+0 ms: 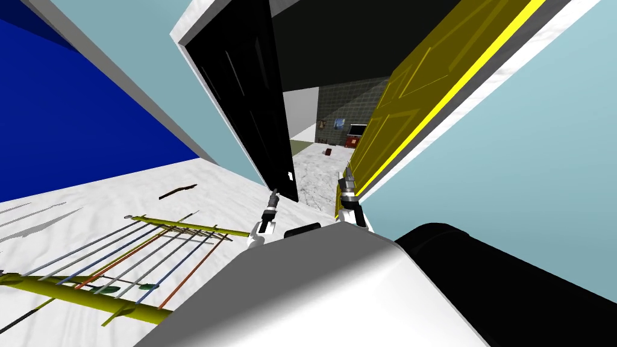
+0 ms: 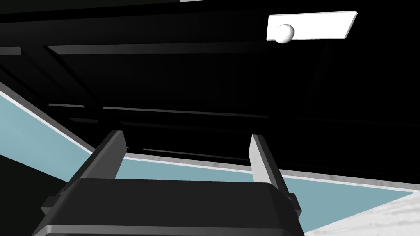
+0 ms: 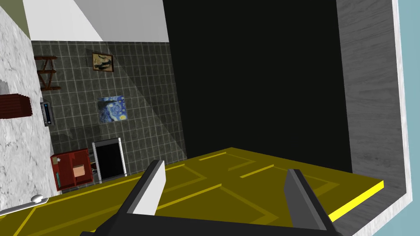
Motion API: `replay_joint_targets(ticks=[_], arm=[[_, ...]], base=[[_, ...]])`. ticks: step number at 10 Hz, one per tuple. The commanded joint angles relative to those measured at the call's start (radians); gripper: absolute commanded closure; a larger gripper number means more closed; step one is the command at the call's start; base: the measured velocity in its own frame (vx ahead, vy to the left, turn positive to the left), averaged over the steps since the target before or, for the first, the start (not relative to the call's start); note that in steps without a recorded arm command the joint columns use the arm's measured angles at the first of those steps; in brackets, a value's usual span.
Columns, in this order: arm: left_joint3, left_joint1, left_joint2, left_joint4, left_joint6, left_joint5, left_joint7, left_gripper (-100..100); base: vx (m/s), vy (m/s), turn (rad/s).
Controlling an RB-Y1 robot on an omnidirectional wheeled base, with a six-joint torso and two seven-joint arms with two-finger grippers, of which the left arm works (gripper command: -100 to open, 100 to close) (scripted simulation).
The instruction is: Push the door open
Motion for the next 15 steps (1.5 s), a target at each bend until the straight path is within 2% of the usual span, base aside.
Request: replay_joint_targets(ticks=[1, 9, 10, 12, 15], arm=[[-0.001, -0.015, -0.004, 0.033, -0.006, -0.004, 0.001, -100], [-0.006, -0.084, -0.014, 0.188, -0.037, -0.019, 0.012, -100], [-0.007, -0.1, -0.017, 0.225, -0.045, -0.022, 0.014, -100], [-0.009, -0.116, -0.02, 0.261, -0.052, -0.026, 0.017, -100], [-0.011, -0.15, -0.029, 0.34, -0.068, -0.033, 0.022, -100]], base=[[0.071, 0.07, -0.126], [0.069, 0.071, -0.089], [0.074, 0.098, -0.124], [0.092, 0.108, -0.113], [0.079, 0.093, -0.118]])
